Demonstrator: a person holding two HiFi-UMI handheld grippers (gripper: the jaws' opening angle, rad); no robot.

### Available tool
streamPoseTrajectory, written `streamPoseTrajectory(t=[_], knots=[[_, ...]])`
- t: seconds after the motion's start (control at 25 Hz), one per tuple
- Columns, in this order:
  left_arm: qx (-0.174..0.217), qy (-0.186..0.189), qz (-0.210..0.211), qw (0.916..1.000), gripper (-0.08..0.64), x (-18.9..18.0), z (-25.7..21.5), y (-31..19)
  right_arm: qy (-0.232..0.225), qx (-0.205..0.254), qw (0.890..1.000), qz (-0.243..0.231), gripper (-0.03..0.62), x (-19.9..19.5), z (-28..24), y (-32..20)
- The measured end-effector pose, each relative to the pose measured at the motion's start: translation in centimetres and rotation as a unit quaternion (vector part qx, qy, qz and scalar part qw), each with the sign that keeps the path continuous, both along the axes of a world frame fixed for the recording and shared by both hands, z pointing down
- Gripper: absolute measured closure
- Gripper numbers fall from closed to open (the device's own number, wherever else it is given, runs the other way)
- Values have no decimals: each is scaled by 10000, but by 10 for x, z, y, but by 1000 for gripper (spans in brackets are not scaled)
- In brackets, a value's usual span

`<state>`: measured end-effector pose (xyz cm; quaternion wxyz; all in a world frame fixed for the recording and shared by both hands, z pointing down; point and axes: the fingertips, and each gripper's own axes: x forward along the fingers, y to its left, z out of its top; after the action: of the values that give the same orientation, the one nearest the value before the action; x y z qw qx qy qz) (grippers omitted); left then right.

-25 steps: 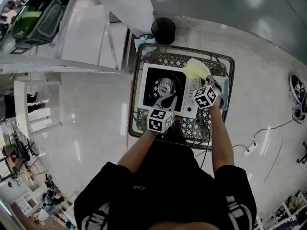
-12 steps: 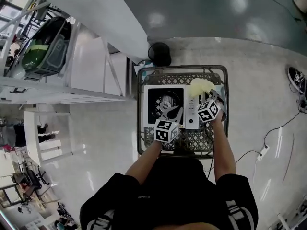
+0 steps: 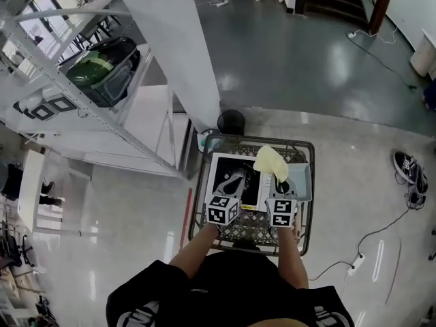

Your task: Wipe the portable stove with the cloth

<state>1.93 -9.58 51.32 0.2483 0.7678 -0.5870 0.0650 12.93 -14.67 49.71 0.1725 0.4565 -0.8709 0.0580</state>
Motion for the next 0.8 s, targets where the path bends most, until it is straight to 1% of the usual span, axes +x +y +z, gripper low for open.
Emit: streamPoseTrajectory(t=[0.08,0.16,0.24,0.4,0.6,0.8], knots=[[127,4,19,9999,543,0,-10,19,-12,-77,9999,-101,571,-11,-2,29],[206,4,35,9998,543,-4,-16,43,54,-151,9998,-88,572,-16,-1,56],[238,44,-38,9997,543,-14,-18,72,67,-138,9999,-70,572,-22,0,82],[375,106,-230,9990,543,-35,-22,127,195,55,9998,-67,572,-32,-9,128],[647,307,-400,9966,543,-43,-30,194,212,247,9995,-26,572,-28,-24,192],[897,322,-569,9938,543,-54,-45,255,197,465,9987,-93,572,-29,-39,261]])
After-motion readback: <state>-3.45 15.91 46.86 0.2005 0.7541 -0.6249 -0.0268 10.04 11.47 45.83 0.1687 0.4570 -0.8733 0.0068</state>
